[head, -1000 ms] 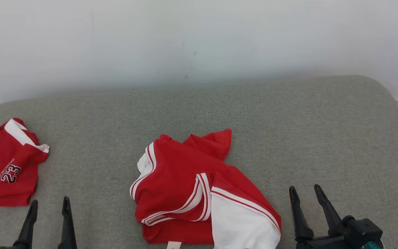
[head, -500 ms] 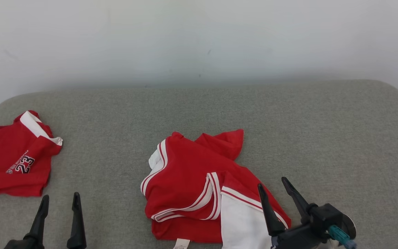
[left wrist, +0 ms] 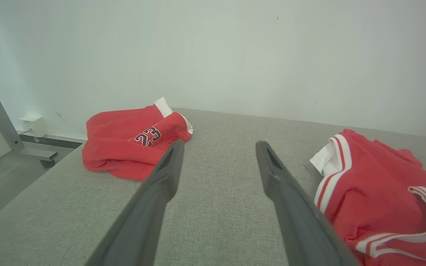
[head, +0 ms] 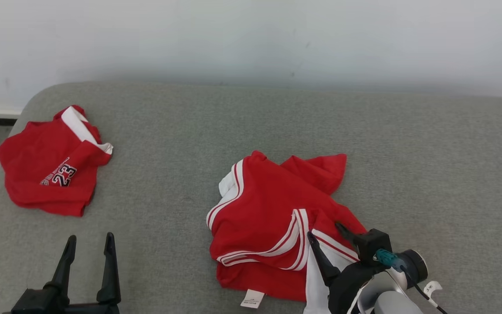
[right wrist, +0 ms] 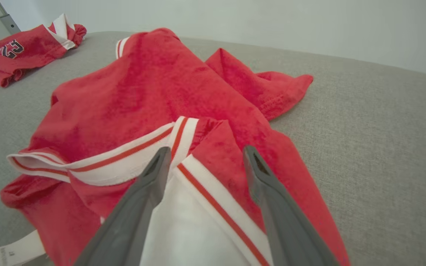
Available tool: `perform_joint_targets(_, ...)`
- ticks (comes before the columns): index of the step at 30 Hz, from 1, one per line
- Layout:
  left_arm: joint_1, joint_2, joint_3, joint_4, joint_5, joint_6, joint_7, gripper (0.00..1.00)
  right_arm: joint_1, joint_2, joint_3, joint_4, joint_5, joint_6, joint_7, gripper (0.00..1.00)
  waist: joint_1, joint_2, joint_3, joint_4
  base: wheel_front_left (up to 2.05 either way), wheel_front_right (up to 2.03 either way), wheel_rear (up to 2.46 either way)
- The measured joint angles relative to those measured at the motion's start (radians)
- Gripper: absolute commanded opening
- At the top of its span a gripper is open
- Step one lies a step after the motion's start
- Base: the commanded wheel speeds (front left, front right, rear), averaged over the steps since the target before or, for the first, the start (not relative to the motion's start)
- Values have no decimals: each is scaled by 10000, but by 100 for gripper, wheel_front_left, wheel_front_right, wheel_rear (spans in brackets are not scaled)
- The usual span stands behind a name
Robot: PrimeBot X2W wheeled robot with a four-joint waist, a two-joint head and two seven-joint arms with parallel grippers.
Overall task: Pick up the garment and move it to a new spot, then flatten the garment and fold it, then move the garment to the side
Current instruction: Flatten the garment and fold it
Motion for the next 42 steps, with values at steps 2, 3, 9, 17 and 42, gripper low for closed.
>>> perform_joint_targets(2, -50, -21, 19, 36, 0, -44, 0, 100, -128, 15, -13, 500, 19, 0, 52, 100, 0, 0, 81, 137, 0, 0, 0)
perform_joint_targets(3, -66, -40, 33, 58, 0, -50, 0, 100, -185, 19, -6, 746, 17, 0, 73, 100, 0, 0, 119, 197, 0, 0, 0)
perform_joint_targets(9, -76, -100, 130, 82, 2, -77, 0, 100, -551, 52, 261, 1778, 201, -2, 134, 0, 0, 0, 293, 340, 0, 0, 0)
perform_joint_targets(17, -155, -150, 153, 107, 17, -82, 0, 100, -1424, -309, 88, 1873, 282, 0, -604, 0, 0, 0, 283, 73, 0, 0, 0)
perform_joint_targets(42, -221, -171, 10, 372, -173, -159, 0, 100, -2916, -3666, -3421, 2905, 899, 0, -583, 100, -1, 0, 483, -137, 0, 0, 0)
